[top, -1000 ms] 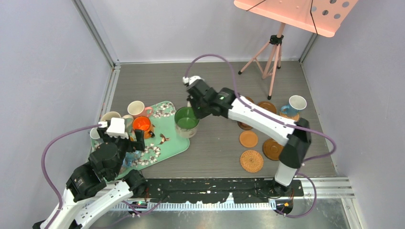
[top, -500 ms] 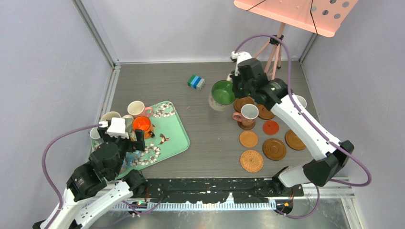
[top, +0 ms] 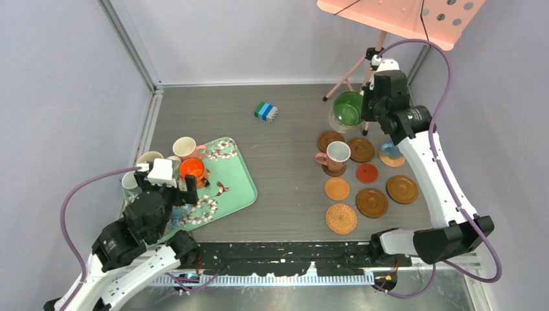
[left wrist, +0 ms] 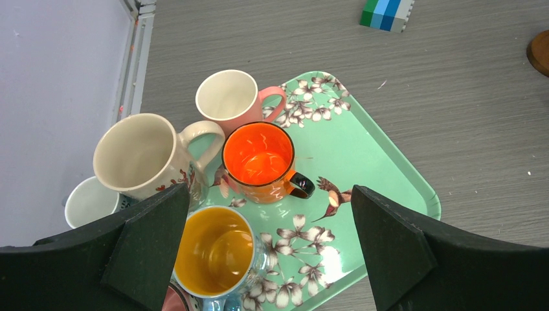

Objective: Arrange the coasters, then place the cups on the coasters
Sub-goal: Place the cup on the coaster.

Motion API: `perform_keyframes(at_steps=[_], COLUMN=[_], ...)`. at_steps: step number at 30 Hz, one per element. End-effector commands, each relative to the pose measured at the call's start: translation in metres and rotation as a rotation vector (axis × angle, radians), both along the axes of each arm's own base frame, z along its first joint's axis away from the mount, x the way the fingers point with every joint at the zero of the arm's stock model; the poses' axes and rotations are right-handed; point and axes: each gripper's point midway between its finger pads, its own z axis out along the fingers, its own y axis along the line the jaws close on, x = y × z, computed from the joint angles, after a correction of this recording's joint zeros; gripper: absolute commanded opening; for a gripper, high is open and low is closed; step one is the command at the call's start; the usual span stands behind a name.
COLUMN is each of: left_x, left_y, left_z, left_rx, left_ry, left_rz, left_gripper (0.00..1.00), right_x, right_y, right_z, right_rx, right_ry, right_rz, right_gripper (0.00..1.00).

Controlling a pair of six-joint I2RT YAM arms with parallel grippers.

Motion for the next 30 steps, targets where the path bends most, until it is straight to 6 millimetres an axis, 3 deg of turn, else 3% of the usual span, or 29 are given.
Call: perform_keyframes(at_steps=[1, 18, 30], left_x=[0.004, 0.004, 0.003], left_y=[-0.002, -0.003, -0.004], left_z=[0.008, 0.009, 0.010], left_rx=[-0.025, -0.027, -0.034], left_ry=[-0.028, -0.029, -0.034], left_rz=[0.012, 0.000, -0.011], left_gripper=[0.99, 0.99, 0.99], right_x=[0.038, 0.101, 0.115], right_y=[0.015, 0.028, 0.029], right_z=[0.050, -0.023, -0.071], right_rx=[0.120, 0.163, 0.121], right_ry=[-0.200, -0.080, 0.015], right_rz=[0.009, 0.017, 0.163], right_gripper=[0.05, 0.05, 0.05])
